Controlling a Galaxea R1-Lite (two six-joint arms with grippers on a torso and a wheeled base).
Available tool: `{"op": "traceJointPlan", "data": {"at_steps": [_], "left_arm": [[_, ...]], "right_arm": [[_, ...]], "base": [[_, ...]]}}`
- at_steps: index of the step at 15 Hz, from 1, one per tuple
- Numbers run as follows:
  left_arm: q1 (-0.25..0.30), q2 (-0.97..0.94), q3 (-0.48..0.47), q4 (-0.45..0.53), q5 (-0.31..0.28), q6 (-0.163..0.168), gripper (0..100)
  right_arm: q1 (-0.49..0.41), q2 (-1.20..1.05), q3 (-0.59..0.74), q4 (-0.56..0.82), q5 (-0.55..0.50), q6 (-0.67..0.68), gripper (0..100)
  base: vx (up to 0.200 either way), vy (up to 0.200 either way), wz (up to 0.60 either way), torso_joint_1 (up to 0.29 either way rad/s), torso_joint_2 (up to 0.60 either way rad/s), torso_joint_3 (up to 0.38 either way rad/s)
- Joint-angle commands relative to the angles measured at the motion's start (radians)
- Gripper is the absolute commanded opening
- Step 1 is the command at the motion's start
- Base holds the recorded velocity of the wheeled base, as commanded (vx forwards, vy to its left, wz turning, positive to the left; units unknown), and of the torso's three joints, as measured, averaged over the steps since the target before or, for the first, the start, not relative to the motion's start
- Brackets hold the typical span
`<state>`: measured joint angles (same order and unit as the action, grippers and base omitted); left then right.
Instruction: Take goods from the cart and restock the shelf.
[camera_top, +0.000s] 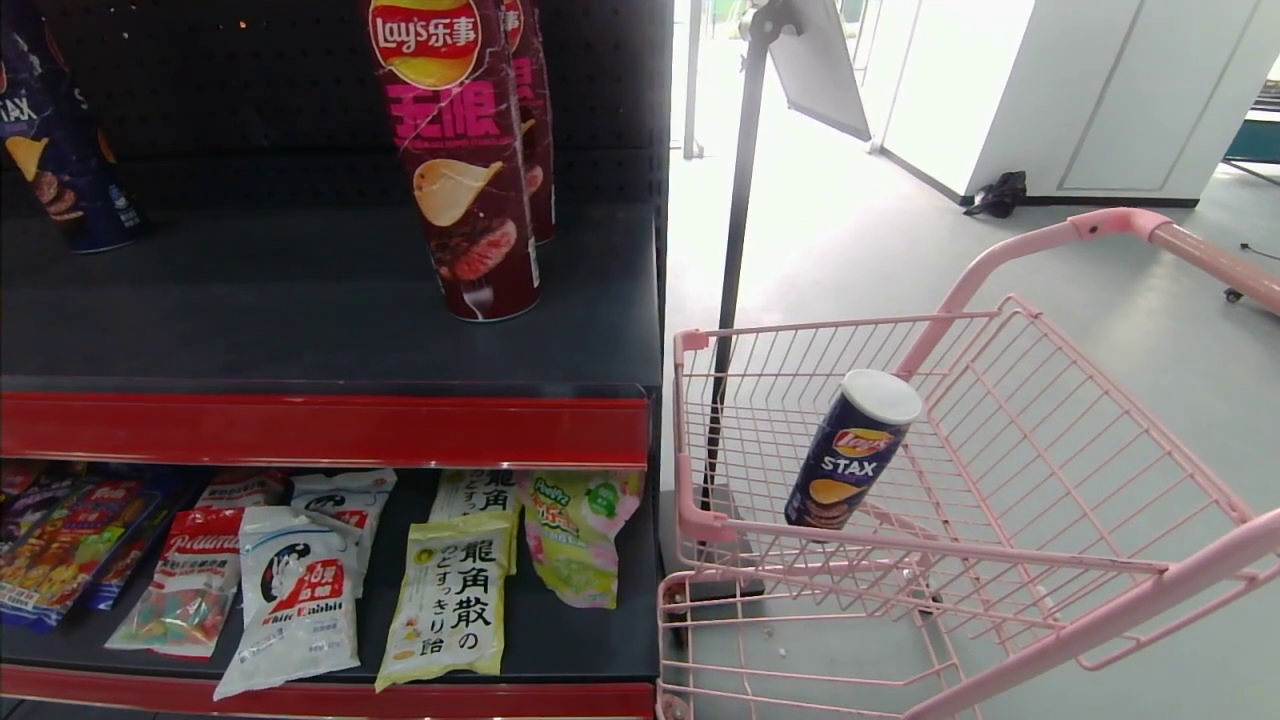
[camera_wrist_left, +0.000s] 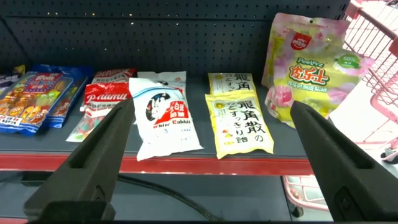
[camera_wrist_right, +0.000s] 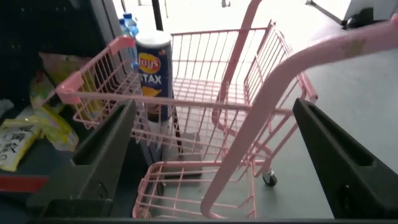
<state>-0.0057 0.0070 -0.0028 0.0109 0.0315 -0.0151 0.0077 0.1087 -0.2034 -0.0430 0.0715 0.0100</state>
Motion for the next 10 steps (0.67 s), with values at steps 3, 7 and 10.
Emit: {"op": "traceJointPlan", "data": {"at_steps": [3,7,10], "left_arm": [[0.0,0.001,0.0,0.0,0.001,0.0,100],[0.0,0.001,0.0,0.0,0.001,0.0,100],[0.0,0.001,0.0,0.0,0.001,0.0,100]], "right_arm": [[0.127,0.694,-0.373,-0.196,0.157,0.064,100],[-0.161,1.158,-0.373,-0.591,0.484,0.004,100],[-0.218,1.408,-0.375,-0.755,0.706,-0.122,100]], "base": [[0.0,0.0,0.0,0.0,0.0,0.0],[0.0,0.0,0.0,0.0,0.0,0.0],[0.0,0.0,0.0,0.0,0.0,0.0]]}}
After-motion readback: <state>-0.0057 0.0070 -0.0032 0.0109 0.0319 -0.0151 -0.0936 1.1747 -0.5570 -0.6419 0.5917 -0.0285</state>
